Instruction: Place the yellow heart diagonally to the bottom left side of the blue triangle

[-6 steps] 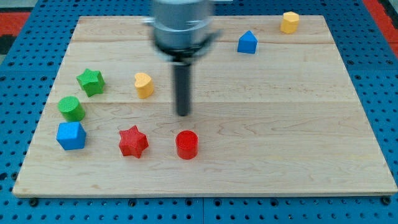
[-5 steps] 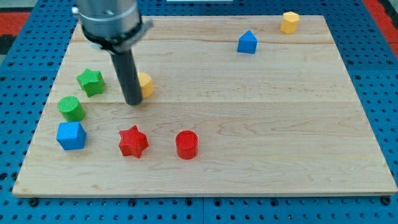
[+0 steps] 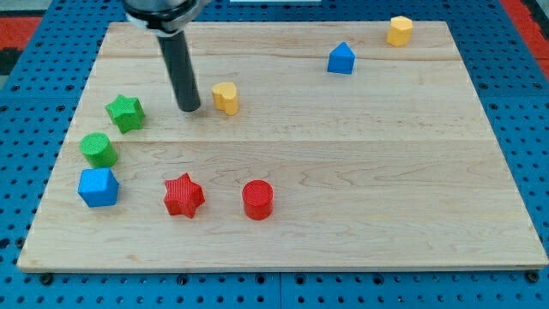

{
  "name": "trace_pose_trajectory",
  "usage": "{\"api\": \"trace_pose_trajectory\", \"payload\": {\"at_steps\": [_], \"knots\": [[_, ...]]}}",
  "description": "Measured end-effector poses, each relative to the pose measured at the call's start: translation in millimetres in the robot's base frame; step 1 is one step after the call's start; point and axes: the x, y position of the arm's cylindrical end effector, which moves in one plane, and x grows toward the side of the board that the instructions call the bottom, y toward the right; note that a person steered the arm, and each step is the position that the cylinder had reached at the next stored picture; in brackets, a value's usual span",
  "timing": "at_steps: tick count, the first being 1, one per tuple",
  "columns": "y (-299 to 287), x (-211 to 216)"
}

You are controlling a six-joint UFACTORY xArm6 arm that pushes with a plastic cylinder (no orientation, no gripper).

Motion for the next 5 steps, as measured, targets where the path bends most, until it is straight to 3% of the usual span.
{"api": "trace_pose_trajectory", "payload": {"at_steps": [2,3,4,5], "knots": [[24.7,-23.0],[92.0,-22.5],[110.0,-18.5],[83.5,34.9]]}}
